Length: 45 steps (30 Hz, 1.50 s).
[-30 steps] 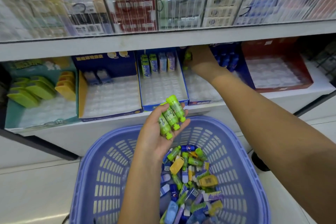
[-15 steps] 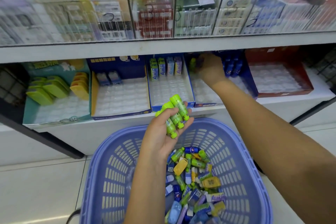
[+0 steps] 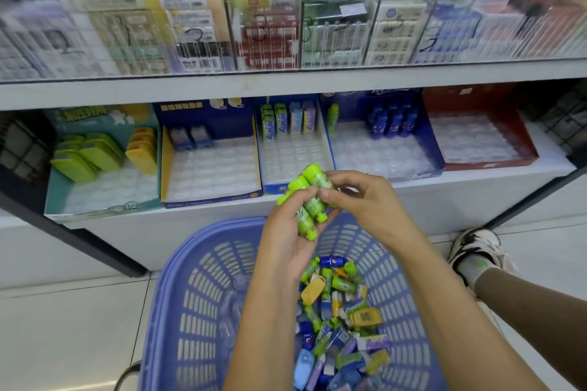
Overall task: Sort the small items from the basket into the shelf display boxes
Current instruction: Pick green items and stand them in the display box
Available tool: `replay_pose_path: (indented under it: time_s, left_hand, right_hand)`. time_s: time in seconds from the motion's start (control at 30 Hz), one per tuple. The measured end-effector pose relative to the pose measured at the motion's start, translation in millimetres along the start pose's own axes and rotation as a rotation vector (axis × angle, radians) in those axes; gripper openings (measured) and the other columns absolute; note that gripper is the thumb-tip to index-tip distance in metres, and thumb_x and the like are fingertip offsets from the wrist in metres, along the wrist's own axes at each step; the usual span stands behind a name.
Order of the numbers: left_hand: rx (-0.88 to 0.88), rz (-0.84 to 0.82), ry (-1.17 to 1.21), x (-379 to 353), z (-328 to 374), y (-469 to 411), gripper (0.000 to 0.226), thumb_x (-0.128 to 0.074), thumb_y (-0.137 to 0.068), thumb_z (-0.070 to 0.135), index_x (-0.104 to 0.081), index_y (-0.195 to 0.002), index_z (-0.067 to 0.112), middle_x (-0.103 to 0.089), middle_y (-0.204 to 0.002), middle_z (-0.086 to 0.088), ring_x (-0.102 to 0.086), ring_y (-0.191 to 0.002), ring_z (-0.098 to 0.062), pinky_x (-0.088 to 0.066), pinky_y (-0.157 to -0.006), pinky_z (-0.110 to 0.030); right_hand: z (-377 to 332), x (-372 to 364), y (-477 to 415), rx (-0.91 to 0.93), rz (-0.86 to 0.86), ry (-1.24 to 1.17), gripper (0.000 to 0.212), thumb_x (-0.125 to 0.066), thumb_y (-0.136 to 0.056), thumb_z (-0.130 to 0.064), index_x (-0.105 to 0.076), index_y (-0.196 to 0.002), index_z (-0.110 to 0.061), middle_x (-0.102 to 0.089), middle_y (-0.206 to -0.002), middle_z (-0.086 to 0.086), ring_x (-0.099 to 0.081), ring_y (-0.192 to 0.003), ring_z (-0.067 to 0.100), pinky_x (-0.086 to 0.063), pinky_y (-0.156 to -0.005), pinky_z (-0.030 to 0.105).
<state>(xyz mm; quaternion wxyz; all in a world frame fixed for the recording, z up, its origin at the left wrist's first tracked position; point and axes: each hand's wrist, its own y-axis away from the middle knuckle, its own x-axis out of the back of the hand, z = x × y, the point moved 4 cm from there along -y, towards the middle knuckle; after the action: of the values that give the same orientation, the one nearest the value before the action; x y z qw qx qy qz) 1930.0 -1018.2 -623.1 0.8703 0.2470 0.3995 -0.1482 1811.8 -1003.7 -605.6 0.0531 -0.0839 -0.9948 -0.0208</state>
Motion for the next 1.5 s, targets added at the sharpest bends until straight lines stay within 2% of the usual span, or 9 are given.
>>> replay_pose_path:
  time_s: [0.1, 0.23, 0.4, 0.57, 0.8, 0.93, 1.2, 1.37, 1.5]
  left_hand:
    - [-0.033, 0.033, -0.099, 3, 4, -2, 0.027, -0.055, -0.09, 0.007, -0.063, -0.116, 0.013, -0.07, -0.107, -0.01, -0.07, -0.095, -0.022, -0.058, -0.074, -0.033]
    - [-0.098, 0.122, -0.196, 11, 9, -3, 0.022, -0.058, -0.09, 0.006, -0.064, -0.11, 0.01, -0.067, -0.074, -0.001, -0.064, -0.069, -0.017, -0.057, -0.064, -0.027]
    - [-0.119, 0.153, -0.224, 14, 10, -7, 0.019, -0.06, -0.088, 0.003, -0.065, -0.105, 0.011, -0.066, -0.069, 0.0, -0.061, -0.063, -0.015, -0.055, -0.059, -0.025]
    - [-0.093, 0.134, -0.193, 15, 9, -12, 0.014, -0.062, -0.089, 0.011, -0.065, -0.102, 0.01, -0.068, -0.074, -0.002, -0.066, -0.066, -0.015, -0.056, -0.061, -0.025]
    - [-0.026, 0.077, -0.098, 12, 12, -11, 0.039, -0.067, -0.07, 0.028, -0.063, -0.104, 0.009, -0.071, -0.079, -0.006, -0.069, -0.071, -0.018, -0.057, -0.062, -0.028]
    - [0.018, 0.078, -0.101, 14, 10, -9, 0.018, -0.057, -0.089, 0.01, -0.064, -0.105, 0.007, -0.07, -0.081, -0.004, -0.07, -0.079, -0.019, -0.059, -0.067, -0.03]
    - [-0.047, 0.153, -0.056, 9, 13, -7, 0.015, -0.058, -0.091, 0.012, -0.066, -0.102, 0.005, -0.073, -0.081, -0.001, -0.07, -0.086, -0.017, -0.057, -0.084, -0.036]
    - [-0.152, 0.227, -0.078, 2, 12, -3, 0.017, -0.058, -0.092, 0.016, -0.067, -0.104, 0.009, -0.072, -0.092, -0.003, -0.067, -0.089, -0.013, -0.054, -0.083, -0.025]
    - [-0.152, 0.219, -0.128, -7, 6, 0, 0.028, -0.054, -0.094, 0.017, -0.062, -0.118, 0.005, -0.068, -0.112, -0.016, -0.065, -0.103, -0.023, -0.051, -0.086, -0.029]
  right_hand:
    - [-6, 23, -15, 0.053, 0.2, 0.034, 0.013, -0.062, -0.088, -0.011, -0.062, -0.101, -0.01, -0.068, -0.082, 0.0, -0.065, -0.069, 0.007, -0.054, -0.07, 0.023]
    - [-26, 70, -66, 0.132, 0.48, 0.522, 0.02, -0.062, -0.088, -0.023, -0.058, -0.102, -0.008, -0.055, -0.068, -0.007, -0.057, -0.058, 0.01, -0.049, -0.06, 0.021]
    - [-28, 85, -137, 0.001, 0.345, 0.814, 0.016, -0.061, -0.074, -0.011, -0.059, -0.059, -0.011, -0.057, -0.045, -0.01, -0.053, -0.057, 0.013, -0.034, -0.043, 0.004]
    - [-22, 68, -160, 0.081, 0.339, 0.944, 0.016, -0.054, -0.083, -0.006, -0.069, -0.083, 0.0, -0.068, -0.092, 0.015, -0.061, -0.093, 0.029, -0.048, -0.084, 0.033]
    - [-18, 56, -168, -0.018, 0.278, 1.169, 0.016, -0.052, -0.087, -0.004, -0.063, -0.096, 0.002, -0.064, -0.105, 0.019, -0.058, -0.102, 0.032, -0.045, -0.083, 0.032]
    - [-17, 56, -171, -0.055, 0.249, 1.216, 0.019, -0.055, -0.085, -0.003, -0.065, -0.1, 0.001, -0.064, -0.108, 0.017, -0.058, -0.105, 0.031, -0.044, -0.081, 0.03]
    - [-51, 49, -108, 0.123, 0.427, 0.908, 0.019, -0.06, -0.084, -0.016, -0.052, -0.066, -0.015, -0.062, -0.079, 0.011, -0.062, -0.086, 0.03, -0.033, -0.063, 0.025]
    - [-30, 4, -13, -0.129, -0.011, 0.114, 0.025, -0.078, -0.073, -0.031, -0.066, -0.089, -0.016, -0.071, -0.074, 0.004, -0.067, -0.067, 0.014, -0.054, -0.062, 0.025]
    - [-17, -13, 9, -0.095, 0.07, -0.076, 0.026, -0.076, -0.075, -0.008, -0.067, -0.099, -0.012, -0.071, -0.089, 0.005, -0.068, -0.082, 0.018, -0.057, -0.08, 0.031]
